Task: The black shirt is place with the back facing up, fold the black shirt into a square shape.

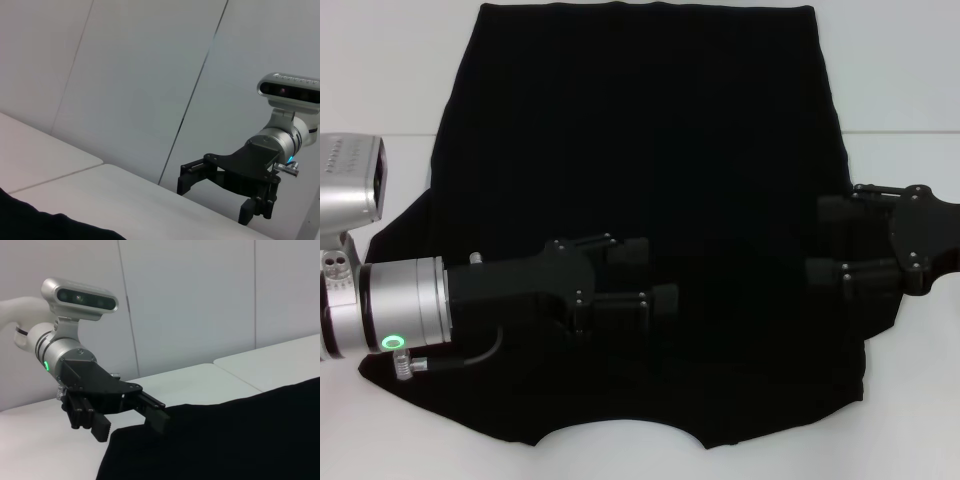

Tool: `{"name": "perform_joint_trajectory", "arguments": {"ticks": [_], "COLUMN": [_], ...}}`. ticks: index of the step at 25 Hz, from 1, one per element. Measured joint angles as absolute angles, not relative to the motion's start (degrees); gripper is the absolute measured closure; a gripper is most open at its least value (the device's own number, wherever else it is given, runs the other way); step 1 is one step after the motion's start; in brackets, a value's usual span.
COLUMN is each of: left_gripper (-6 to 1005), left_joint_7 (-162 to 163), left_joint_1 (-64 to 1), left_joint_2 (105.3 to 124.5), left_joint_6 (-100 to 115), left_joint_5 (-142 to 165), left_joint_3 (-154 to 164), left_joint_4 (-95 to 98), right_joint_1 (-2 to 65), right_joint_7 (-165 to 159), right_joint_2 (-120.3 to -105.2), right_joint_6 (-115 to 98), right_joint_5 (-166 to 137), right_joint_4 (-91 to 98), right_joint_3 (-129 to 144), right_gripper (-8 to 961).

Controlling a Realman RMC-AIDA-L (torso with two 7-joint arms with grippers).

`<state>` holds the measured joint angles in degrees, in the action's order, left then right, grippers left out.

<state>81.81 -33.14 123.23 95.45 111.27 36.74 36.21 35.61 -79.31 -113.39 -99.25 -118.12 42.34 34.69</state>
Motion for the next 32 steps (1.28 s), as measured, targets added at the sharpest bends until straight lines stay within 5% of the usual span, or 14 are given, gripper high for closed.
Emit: {"name": "perform_joint_trajectory", "arguments": {"ticks": [32], "left_gripper": [170], "left_joint_7": [95.38], "left_joint_1": [-31.9], "left_joint_2": [122.22], "left_joint_6": [88.77], "left_joint_5": [112.77], "left_joint_3": [28.74], "left_joint_4": [38.14], "right_joint_1": [37.46], "right_joint_7": [-82.86], "right_joint_2": [-114.02], "right_joint_6": [-99.17], "right_joint_5": [-117.75], "right_joint_4": [42.05], "right_joint_3": [34.3], "right_gripper": [40]}}
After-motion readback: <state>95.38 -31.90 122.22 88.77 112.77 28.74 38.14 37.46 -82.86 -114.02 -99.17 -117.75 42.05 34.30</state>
